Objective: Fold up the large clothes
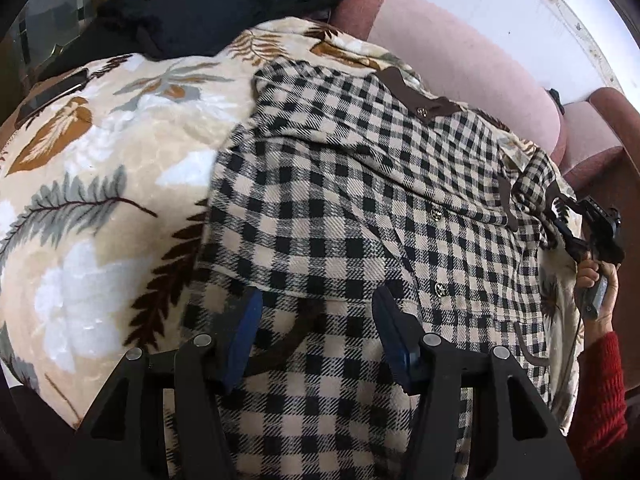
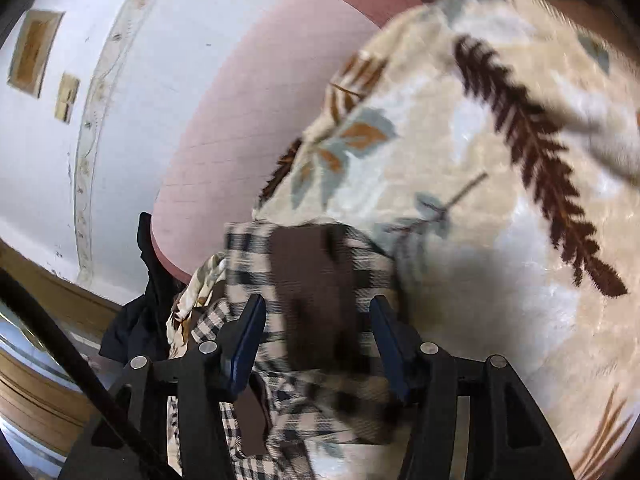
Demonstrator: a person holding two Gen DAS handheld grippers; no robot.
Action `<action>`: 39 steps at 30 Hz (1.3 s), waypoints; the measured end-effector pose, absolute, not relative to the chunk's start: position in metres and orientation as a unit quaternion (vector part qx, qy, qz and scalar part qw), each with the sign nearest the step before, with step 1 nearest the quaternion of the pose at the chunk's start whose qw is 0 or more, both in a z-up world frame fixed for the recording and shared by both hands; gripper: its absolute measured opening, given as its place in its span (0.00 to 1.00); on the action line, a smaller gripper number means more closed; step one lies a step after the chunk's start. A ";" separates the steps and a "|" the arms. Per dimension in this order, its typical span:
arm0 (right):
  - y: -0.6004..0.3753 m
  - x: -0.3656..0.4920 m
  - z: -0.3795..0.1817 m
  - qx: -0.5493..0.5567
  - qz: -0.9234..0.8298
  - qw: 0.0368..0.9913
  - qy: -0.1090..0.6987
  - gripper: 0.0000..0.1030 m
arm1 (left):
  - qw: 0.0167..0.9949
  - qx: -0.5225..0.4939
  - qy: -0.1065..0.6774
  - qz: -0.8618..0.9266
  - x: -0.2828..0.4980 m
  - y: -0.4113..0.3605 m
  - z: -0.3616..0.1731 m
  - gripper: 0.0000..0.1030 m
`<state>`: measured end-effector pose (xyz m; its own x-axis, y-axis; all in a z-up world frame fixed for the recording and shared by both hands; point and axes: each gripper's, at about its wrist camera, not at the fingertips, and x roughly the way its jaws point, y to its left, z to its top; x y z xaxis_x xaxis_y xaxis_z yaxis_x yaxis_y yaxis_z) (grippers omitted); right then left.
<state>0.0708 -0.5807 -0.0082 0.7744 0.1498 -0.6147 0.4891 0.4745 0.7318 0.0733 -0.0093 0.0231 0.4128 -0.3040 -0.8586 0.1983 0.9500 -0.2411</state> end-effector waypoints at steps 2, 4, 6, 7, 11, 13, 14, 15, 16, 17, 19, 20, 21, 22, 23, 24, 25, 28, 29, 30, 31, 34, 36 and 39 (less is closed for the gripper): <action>-0.581 0.075 -0.012 0.489 -0.122 0.797 0.334 0.58 | 0.836 -0.046 0.525 -0.152 0.074 -0.016 0.020 0.54; -0.576 0.085 -0.015 0.471 -0.130 0.803 0.342 0.58 | 0.834 -0.042 0.528 -0.156 0.074 -0.021 0.017 0.54; -0.570 0.089 -0.010 0.451 -0.141 0.814 0.338 0.57 | 0.833 -0.034 0.529 -0.159 0.072 -0.026 0.016 0.54; -0.568 0.093 -0.008 0.444 -0.141 0.820 0.333 0.56 | 0.833 -0.032 0.528 -0.160 0.071 -0.026 0.016 0.54; -0.555 0.103 -0.004 0.413 -0.140 0.833 0.341 0.55 | 0.834 -0.032 0.528 -0.156 0.072 -0.025 0.015 0.54; -0.548 0.111 -0.007 0.394 -0.145 0.839 0.346 0.49 | 0.834 -0.033 0.528 -0.155 0.072 -0.025 0.016 0.54; -0.546 0.115 -0.009 0.387 -0.147 0.840 0.351 0.41 | 0.835 -0.031 0.528 -0.154 0.071 -0.025 0.016 0.54; -0.549 0.111 -0.009 0.382 -0.151 0.840 0.355 0.32 | 0.835 -0.030 0.528 -0.153 0.071 -0.025 0.017 0.54; -0.547 0.112 -0.007 0.376 -0.154 0.842 0.356 0.16 | 0.835 -0.029 0.527 -0.153 0.071 -0.025 0.017 0.54; -0.546 0.111 -0.004 0.372 -0.157 0.843 0.355 0.14 | 0.836 -0.029 0.527 -0.153 0.070 -0.025 0.017 0.54; -0.541 0.111 0.009 0.355 -0.167 0.852 0.347 0.12 | 0.835 -0.029 0.527 -0.154 0.070 -0.025 0.017 0.54; -0.535 0.112 0.021 0.341 -0.170 0.860 0.339 0.12 | 0.835 -0.030 0.527 -0.154 0.070 -0.025 0.017 0.54; -0.528 0.112 0.029 0.327 -0.172 0.867 0.335 0.12 | 0.835 -0.031 0.527 -0.156 0.070 -0.024 0.017 0.54; -0.518 0.114 0.042 0.306 -0.175 0.875 0.331 0.12 | 0.835 -0.031 0.527 -0.157 0.069 -0.024 0.017 0.54; -0.506 0.117 0.052 0.291 -0.169 0.883 0.327 0.12 | 0.835 -0.032 0.526 -0.159 0.068 -0.023 0.018 0.54; -0.497 0.118 0.061 0.282 -0.157 0.889 0.323 0.12 | 0.835 -0.033 0.525 -0.161 0.067 -0.022 0.019 0.54; -0.482 0.122 0.071 0.277 -0.133 0.897 0.319 0.12 | 0.835 -0.035 0.524 -0.162 0.066 -0.021 0.020 0.54; -0.435 0.136 0.088 0.282 -0.021 0.902 0.326 0.11 | 0.838 -0.044 0.519 -0.165 0.064 -0.015 0.024 0.54; -0.419 0.139 0.090 0.286 0.019 0.899 0.332 0.11 | 0.839 -0.048 0.517 -0.165 0.063 -0.012 0.026 0.54; -0.392 0.143 0.090 0.284 0.071 0.892 0.344 0.11 | 0.840 -0.054 0.514 -0.165 0.063 -0.008 0.027 0.54; -0.369 0.146 0.089 0.278 0.110 0.886 0.356 0.11 | 0.840 -0.060 0.513 -0.164 0.062 -0.005 0.028 0.54; -0.312 0.151 0.078 0.258 0.185 0.863 0.393 0.14 | 0.839 -0.079 0.512 -0.166 0.061 0.007 0.032 0.54; -0.292 0.150 0.076 0.221 0.147 0.874 0.408 0.23 | 0.838 -0.089 0.510 -0.170 0.062 0.013 0.036 0.54; -0.291 0.139 0.075 0.161 0.054 0.890 0.423 0.30 | 0.843 -0.091 0.500 -0.177 0.065 0.017 0.042 0.56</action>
